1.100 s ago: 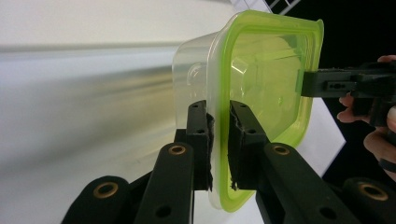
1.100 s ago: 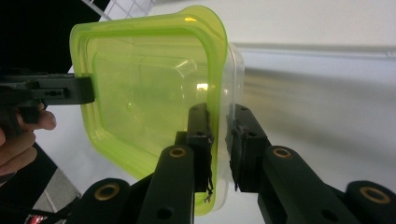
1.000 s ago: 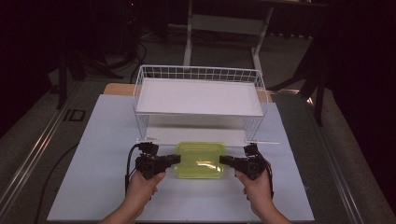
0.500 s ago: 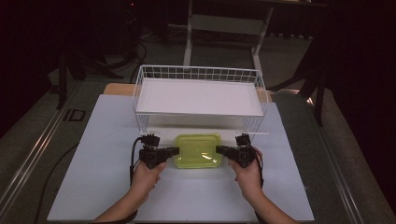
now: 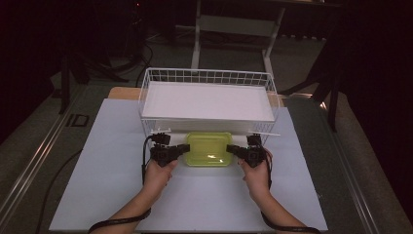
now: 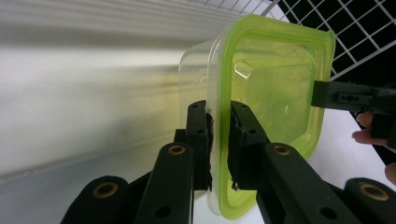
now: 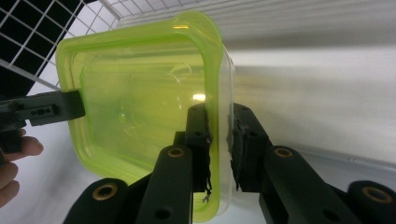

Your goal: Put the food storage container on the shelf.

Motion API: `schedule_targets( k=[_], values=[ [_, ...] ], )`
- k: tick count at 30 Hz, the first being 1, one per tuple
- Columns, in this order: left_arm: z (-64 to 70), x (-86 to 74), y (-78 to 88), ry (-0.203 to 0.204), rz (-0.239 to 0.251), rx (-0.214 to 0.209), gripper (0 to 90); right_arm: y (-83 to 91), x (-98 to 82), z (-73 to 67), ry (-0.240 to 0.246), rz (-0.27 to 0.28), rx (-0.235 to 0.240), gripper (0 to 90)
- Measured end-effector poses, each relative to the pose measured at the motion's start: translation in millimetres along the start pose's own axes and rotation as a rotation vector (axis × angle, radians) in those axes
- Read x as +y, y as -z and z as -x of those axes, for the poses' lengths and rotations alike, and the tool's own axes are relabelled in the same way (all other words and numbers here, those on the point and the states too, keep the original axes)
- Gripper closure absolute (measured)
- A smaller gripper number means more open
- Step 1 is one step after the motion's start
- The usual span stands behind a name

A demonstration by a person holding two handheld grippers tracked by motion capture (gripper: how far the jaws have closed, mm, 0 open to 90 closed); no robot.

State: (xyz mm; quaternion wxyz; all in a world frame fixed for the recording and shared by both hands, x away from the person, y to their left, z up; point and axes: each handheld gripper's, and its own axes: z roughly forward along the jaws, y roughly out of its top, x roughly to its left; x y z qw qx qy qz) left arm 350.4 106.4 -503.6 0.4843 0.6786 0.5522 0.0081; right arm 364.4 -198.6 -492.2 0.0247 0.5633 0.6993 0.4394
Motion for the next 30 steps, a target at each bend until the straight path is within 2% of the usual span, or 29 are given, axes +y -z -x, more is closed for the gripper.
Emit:
schedule_targets(
  k=[1,2,3,5,8,10,12,15,18,22,27,29,30],
  values=[
    [0.0,0.0,0.0,0.000,0.000,0.000,80.5,-0.7,0.7,1.0,-0.004,0.004,-0.003,78.6],
    [0.1,1.3,-2.7,-0.004,0.004,0.023,80.5,-0.7,0.7,1.0,-0.004,0.004,-0.003,78.6],
    [-0.3,1.9,-4.0,-0.010,0.007,0.028,80.4,-3.2,2.1,1.3,-0.001,0.002,-0.008,78.4],
    [-3.0,3.6,-6.2,-0.006,0.014,0.022,80.3,-4.9,3.5,0.4,0.008,0.009,-0.023,78.3],
    [-3.3,6.2,-9.5,-0.022,0.019,0.032,80.3,-6.7,5.8,0.8,0.010,0.026,-0.035,78.2],
    [-5.5,7.9,-11.1,-0.007,0.022,0.024,80.2,-8.3,6.5,2.9,-0.013,0.026,-0.030,78.2],
    [-7.4,8.4,-12.7,0.000,0.030,0.014,80.2,-8.9,7.4,2.9,-0.011,0.030,-0.034,78.1],
    [-7.5,8.6,-15.2,-0.018,0.047,0.016,79.3,-10.3,5.8,0.7,0.004,0.050,-0.059,75.6],
    [-8.4,8.7,-18.7,-0.020,0.065,0.013,77.4,-11.8,4.5,-0.6,0.014,0.070,-0.083,73.1],
    [-11.0,8.8,-23.6,-0.005,0.080,0.008,74.3,-15.4,4.5,1.7,0.007,0.100,-0.074,71.7],
    [-10.0,9.4,-27.9,-0.030,0.086,0.041,68.0,-20.9,6.1,0.2,0.049,0.127,-0.136,68.6],
    [-11.8,9.6,-28.9,-0.051,0.088,0.046,67.1,-21.8,6.4,1.4,0.048,0.130,-0.130,67.9],
    [-12.6,9.7,-30.1,-0.042,0.094,0.053,64.3,-22.6,6.5,2.5,0.044,0.134,-0.125,66.6]
  ],
)
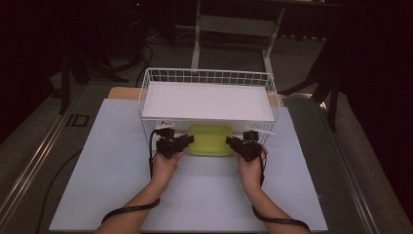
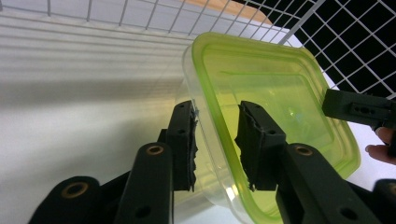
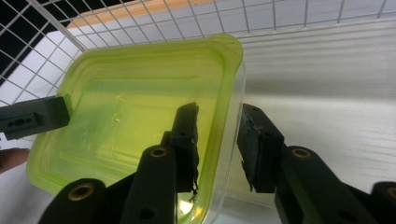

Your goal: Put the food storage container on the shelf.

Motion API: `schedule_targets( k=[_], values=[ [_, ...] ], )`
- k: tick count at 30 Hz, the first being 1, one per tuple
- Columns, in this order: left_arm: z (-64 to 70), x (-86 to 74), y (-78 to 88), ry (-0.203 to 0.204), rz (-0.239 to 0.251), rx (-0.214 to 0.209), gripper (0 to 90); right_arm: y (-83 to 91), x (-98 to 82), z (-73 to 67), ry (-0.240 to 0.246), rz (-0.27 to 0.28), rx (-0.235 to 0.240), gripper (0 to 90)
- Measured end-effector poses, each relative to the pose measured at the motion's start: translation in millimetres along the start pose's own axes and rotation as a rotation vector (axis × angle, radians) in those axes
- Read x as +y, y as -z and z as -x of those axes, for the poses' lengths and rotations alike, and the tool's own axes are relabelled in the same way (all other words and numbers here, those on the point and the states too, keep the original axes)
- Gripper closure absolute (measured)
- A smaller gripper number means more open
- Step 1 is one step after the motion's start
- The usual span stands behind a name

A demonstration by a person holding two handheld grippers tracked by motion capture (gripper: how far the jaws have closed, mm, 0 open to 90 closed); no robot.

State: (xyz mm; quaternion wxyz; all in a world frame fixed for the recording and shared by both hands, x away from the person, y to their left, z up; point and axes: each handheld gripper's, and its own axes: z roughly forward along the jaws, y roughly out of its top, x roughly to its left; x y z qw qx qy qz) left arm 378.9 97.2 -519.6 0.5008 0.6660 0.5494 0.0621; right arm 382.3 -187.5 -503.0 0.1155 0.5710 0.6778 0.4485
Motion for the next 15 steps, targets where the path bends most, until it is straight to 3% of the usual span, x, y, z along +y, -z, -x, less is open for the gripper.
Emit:
schedule_targets(
  k=[2,5,9,15],
  values=[
    [-2.0,-0.4,-1.3,0.029,0.003,-0.005,62.1,-2.4,-0.3,1.6,0.005,-0.004,-0.004,64.1],
    [-2.1,-1.1,-1.5,0.037,0.012,-0.009,61.9,-3.6,-2.8,5.0,-0.004,0.018,0.018,60.0],
    [-0.5,-2.3,2.1,0.008,0.018,-0.017,57.9,-1.0,-3.6,4.0,0.038,0.029,0.019,55.1],
    [4.2,-0.7,9.2,0.008,0.030,-0.026,47.8,6.0,-4.3,-0.5,0.068,0.028,0.025,51.8]
  ],
)
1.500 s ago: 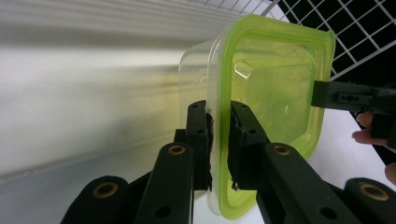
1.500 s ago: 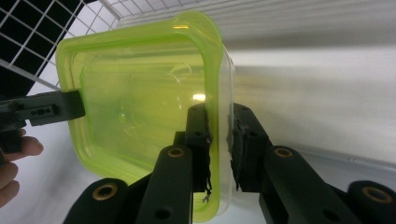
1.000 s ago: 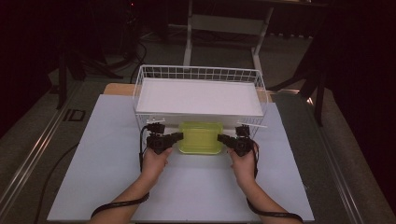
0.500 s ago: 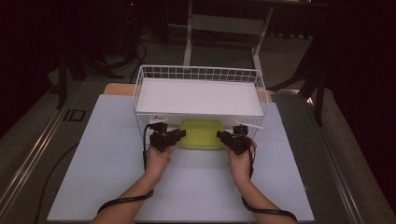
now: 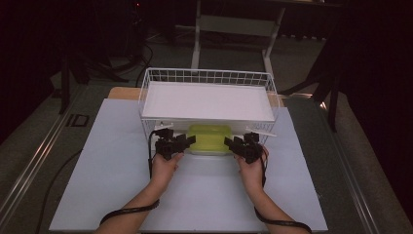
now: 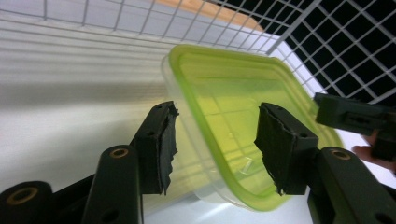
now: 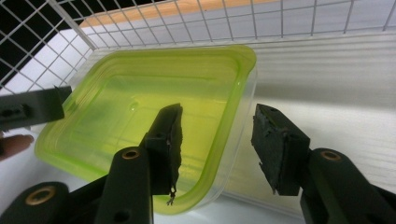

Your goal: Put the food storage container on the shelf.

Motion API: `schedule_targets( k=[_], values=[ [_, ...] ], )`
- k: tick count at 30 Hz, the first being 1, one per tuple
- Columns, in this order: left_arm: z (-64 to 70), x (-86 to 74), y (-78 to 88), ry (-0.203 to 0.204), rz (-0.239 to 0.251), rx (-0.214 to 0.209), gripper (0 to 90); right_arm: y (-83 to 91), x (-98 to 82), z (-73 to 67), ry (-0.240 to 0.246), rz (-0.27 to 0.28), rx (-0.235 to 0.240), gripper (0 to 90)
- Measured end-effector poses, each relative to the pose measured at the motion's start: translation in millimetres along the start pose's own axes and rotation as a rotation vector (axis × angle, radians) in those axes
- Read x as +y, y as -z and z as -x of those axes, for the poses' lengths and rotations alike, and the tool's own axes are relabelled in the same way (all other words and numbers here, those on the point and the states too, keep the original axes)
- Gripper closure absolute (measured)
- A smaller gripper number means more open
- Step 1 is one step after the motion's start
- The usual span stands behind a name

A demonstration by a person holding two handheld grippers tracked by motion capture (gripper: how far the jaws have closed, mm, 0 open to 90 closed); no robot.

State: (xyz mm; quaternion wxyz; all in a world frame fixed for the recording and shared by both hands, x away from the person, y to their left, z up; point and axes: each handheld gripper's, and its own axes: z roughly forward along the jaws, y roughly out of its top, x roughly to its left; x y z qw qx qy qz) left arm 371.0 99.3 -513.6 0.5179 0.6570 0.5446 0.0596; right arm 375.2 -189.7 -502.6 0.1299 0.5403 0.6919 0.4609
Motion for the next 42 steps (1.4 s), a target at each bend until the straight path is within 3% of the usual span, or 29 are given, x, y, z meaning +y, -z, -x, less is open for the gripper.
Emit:
schedule_targets(
  k=[4,7,8,12,18,25,29,32,42],
  values=[
    [4.8,-1.2,8.5,-0.037,0.010,-0.002,39.5,8.2,0.1,-5.5,0.017,0.008,0.010,51.0],
    [6.2,-3.2,17.1,-0.056,0.038,-0.052,31.0,14.6,-0.4,-8.9,0.017,0.009,0.035,51.7],
    [5.9,-3.4,20.6,-0.080,0.052,-0.071,23.4,16.5,-0.7,-10.2,0.022,0.010,0.039,51.8],
    [7.6,-4.6,30.0,-0.081,0.070,-0.090,17.7,22.7,-0.7,-14.6,0.045,0.013,0.047,52.0],
    [15.8,-11.3,50.6,-0.165,0.069,-0.111,14.9,38.1,-4.6,-26.3,0.080,0.002,0.083,53.0],
    [26.8,-25.1,70.4,-0.286,0.075,-0.111,12.3,43.0,-14.5,-38.0,0.093,-0.040,0.120,64.9],
    [26.4,-32.8,78.8,-0.292,0.081,-0.129,9.0,39.0,-20.8,-43.0,0.109,-0.074,0.132,79.4],
    [24.7,-38.8,83.3,-0.311,0.077,-0.121,9.0,36.3,-26.4,-48.5,0.139,-0.086,0.102,89.7],
    [20.5,-48.6,85.4,-0.365,0.063,-0.111,8.9,19.2,-38.6,-54.5,0.163,-0.126,0.090,89.9]
  ],
)
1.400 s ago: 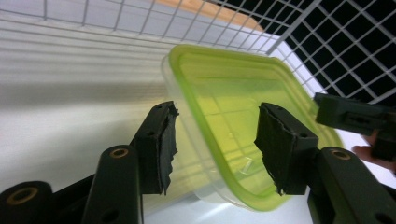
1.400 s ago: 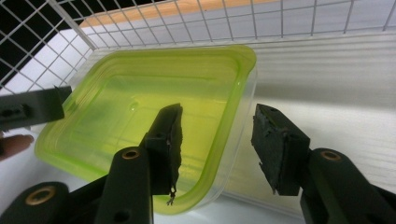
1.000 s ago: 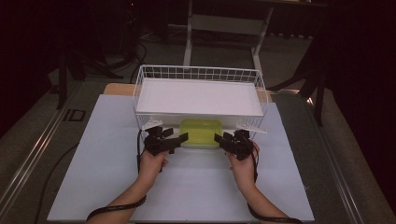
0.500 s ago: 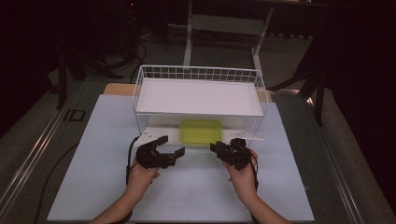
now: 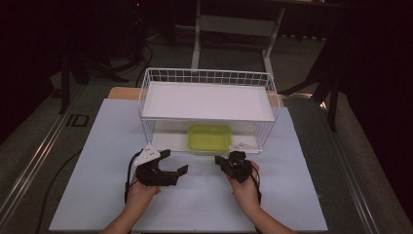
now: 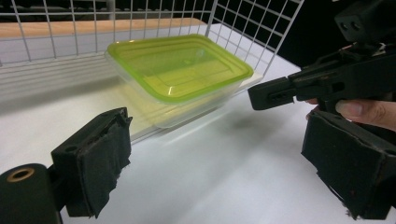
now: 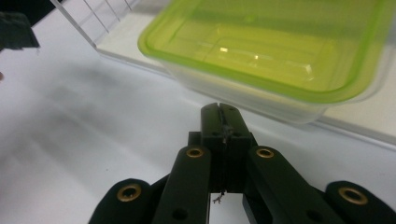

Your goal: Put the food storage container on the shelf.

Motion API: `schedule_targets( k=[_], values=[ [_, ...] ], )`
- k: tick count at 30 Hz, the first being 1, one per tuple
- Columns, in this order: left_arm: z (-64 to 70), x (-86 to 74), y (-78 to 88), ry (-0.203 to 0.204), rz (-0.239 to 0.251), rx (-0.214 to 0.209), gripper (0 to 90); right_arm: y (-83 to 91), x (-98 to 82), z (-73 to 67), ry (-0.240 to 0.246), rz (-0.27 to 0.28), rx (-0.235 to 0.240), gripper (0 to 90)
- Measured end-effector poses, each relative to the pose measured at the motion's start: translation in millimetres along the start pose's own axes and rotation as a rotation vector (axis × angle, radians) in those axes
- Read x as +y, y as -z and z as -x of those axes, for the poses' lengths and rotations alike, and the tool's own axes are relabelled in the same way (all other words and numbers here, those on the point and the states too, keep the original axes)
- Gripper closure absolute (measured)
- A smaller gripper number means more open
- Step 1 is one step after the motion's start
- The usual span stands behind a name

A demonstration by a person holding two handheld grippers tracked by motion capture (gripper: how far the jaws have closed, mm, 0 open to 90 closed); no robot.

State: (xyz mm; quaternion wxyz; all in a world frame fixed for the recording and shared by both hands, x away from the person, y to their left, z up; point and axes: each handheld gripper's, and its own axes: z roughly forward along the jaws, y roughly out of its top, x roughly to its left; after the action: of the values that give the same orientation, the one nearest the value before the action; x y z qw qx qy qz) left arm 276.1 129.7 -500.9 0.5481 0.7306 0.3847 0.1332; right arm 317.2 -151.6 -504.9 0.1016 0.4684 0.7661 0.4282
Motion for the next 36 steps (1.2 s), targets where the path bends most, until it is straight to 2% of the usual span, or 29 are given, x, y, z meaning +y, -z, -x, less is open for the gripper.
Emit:
schedule_targets(
  k=[2,6,10,14,19,24,26,29,32,36],
  values=[
    [-0.3,-1.1,-1.1,0.001,-0.008,-0.009,9.0,-6.1,-0.8,-0.3,-0.002,-0.009,-0.002,89.9],
    [1.8,-1.4,-1.1,-0.033,-0.014,-0.005,9.0,-16.3,1.8,4.0,-0.031,-0.010,-0.011,89.9],
    [1.7,-3.3,-2.0,-0.033,-0.018,-0.008,9.0,-23.8,5.8,6.1,-0.027,0.006,-0.029,89.9],
    [-0.3,-5.6,-2.7,-0.030,-0.027,-0.006,9.0,-32.7,11.0,9.1,-0.042,0.009,-0.031,89.9],
    [-3.0,-5.8,-1.2,-0.019,-0.017,-0.001,8.9,-46.2,16.0,11.6,-0.049,0.005,-0.048,89.9],
    [-3.6,-5.8,-0.4,-0.031,-0.020,0.001,8.9,-56.8,20.0,13.6,-0.055,0.013,-0.047,89.9],
    [-4.0,-6.3,-0.1,-0.032,-0.023,0.001,8.9,-60.6,22.4,14.9,-0.046,0.019,-0.074,89.8],
    [-4.6,-6.7,0.3,-0.025,-0.018,-0.001,8.9,-63.5,25.2,17.5,-0.083,0.027,-0.068,89.9],
    [-5.5,-7.0,0.8,-0.023,-0.019,-0.003,9.0,-68.6,27.4,17.5,-0.051,0.033,-0.081,89.8],
    [-5.2,-7.5,0.3,-0.024,-0.021,-0.003,8.9,-74.2,31.3,19.0,-0.054,0.040,-0.084,89.8]
  ],
)
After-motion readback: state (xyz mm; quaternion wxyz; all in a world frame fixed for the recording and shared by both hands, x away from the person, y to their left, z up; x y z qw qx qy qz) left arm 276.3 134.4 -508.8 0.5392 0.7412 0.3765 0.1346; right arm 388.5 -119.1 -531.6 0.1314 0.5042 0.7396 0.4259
